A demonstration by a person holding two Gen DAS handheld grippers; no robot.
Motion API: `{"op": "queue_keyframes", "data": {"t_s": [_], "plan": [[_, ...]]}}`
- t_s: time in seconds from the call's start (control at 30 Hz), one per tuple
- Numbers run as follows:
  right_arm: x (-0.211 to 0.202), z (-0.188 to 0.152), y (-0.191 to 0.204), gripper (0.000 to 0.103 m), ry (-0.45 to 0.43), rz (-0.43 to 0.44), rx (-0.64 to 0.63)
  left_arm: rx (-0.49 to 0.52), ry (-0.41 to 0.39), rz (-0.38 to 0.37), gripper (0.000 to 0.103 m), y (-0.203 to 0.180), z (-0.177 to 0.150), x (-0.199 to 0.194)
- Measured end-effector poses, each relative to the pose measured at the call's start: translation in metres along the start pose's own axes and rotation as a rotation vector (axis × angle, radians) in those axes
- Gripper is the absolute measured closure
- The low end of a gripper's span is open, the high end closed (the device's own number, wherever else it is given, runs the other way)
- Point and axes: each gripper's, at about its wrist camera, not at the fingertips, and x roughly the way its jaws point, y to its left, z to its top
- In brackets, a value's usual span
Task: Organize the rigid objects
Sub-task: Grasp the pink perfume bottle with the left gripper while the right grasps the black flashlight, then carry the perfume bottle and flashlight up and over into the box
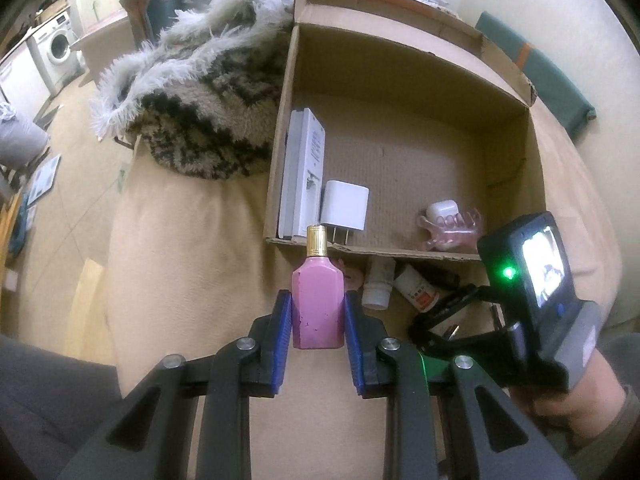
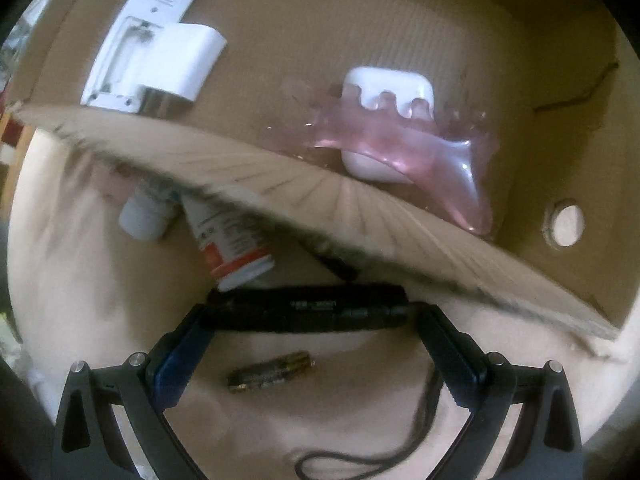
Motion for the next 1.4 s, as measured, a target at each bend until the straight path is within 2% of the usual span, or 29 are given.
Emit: {"op": "queue_keyframes", "data": {"t_s": [0.17, 0.27, 0.33, 0.6, 0.63, 0.9, 1.03, 1.13, 1.23, 1.4], "plan": [[0.001, 0.001, -0.012, 0.0, -0.032, 0.049, 0.107, 0.004, 0.011, 0.006, 0.08, -0.001, 0.0, 0.005], [0.0, -0.005, -0.007, 0.0, -0.04, 0.014, 0.064, 0.004, 0.01, 0.028, 0.08, 0.0, 0.002, 0.009], [-0.005, -0.008, -0.006, 0.01, -0.052, 0.016, 0.052, 0.001, 0.011, 0.04, 0.08, 0.002, 0.001, 0.011], [-0.027, -0.031, 0.0, 0.01, -0.087, 0.029, 0.073, 0.012, 0.001, 0.091, 0.08, 0.01, -0.003, 0.014], [-0.033, -0.021, -0.01, 0.01, -0.096, 0.036, 0.081, 0.01, 0.0, 0.095, 0.08, 0.011, -0.003, 0.014], [-0.082, -0.041, -0.006, 0.01, -0.194, 0.131, 0.157, 0.02, -0.033, 0.12, 0.08, 0.013, -0.004, 0.008], [-0.119, -0.048, -0.011, 0.01, -0.269, 0.175, 0.172, 0.004, -0.07, 0.099, 0.08, 0.016, -0.001, -0.001], [-0.14, -0.054, -0.02, 0.01, -0.318, 0.234, 0.191, -0.03, -0.103, 0.045, 0.08, 0.02, 0.004, -0.01], [-0.167, -0.055, -0.019, 0.01, -0.383, 0.292, 0.202, -0.057, -0.147, 0.047, 0.08, 0.025, 0.01, -0.019], [-0.214, -0.041, -0.009, 0.01, -0.468, 0.307, 0.161, -0.091, -0.183, 0.044, 0.08, 0.033, 0.013, -0.029]]}}
